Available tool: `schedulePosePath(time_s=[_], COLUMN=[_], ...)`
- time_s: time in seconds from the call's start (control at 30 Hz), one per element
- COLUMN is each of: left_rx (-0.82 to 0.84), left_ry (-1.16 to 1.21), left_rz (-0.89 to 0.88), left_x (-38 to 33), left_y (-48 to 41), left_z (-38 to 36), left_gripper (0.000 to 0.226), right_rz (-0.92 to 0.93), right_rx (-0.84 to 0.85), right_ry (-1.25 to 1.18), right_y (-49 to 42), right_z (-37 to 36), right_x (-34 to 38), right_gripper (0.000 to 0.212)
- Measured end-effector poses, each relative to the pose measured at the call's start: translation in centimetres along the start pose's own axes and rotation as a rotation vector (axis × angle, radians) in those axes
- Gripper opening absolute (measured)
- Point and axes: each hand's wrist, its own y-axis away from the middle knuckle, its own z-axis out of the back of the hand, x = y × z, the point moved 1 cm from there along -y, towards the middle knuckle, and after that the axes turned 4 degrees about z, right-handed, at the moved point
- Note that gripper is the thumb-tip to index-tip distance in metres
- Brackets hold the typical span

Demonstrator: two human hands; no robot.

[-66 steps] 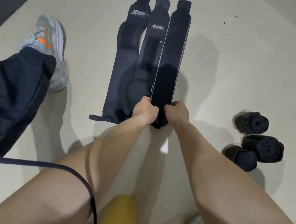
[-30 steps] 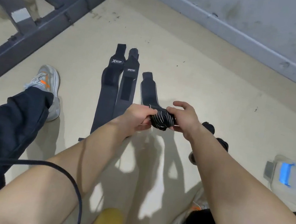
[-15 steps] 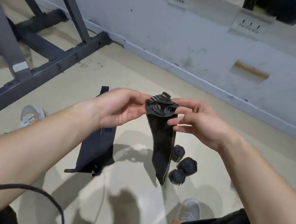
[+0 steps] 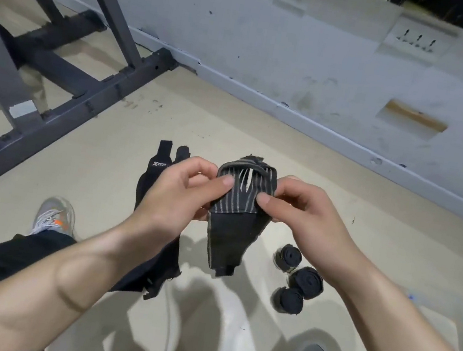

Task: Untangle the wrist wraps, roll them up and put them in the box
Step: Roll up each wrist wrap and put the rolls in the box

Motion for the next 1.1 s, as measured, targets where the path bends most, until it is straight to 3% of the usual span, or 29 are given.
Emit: schedulePosePath(time_s=[0.1,0.2,0.37,0.63,0.77,0.87,1.1], left_rx=[-0.013,0.002,-0.027,0.092,0.058,0.060,0.080], left_ry=[0.050,0.050,-0.044,0.070,-0.001,-0.015,0.071], left_rz=[0.084,0.099,-0.006,-0.075,-0.133,-0.123,-0.051], left_x=[0.7,1.7,2.8,3.1,3.0,3.1,2.5], left_y=[-1.6,-2.6,-3.7,-4.4,-4.3,-4.2,-4.3], left_z=[-0.2,-0.2,0.9,0.9,0.7,0.5,0.5], left_gripper=[0.018,0.018,0.010,0.030,0.021,0.018,0.039], right_rz=[-0.021,-0.054,-0.115,-0.110,-0.020,0.103,0.159], right_rx=[0.037,0.007,-0.094,-0.149,-0.211,-0.177,-0.180], right_ry=[-0.057,-0.090,-0.041,-0.027,0.130,0.321,0.212], right_y=[-0.9,-1.5,-2.0,-2.8,-2.6,-2.4,-2.8], right_z=[-0.1,-0.5,-1.8,-2.2,-2.1,-2.2,-1.7], right_x=[-1.0,-2.1,-3.3,-3.7,-3.1,-2.6,-2.6], right_gripper=[0.026,0.016,0.003,0.011,0.029,0.025,0.024])
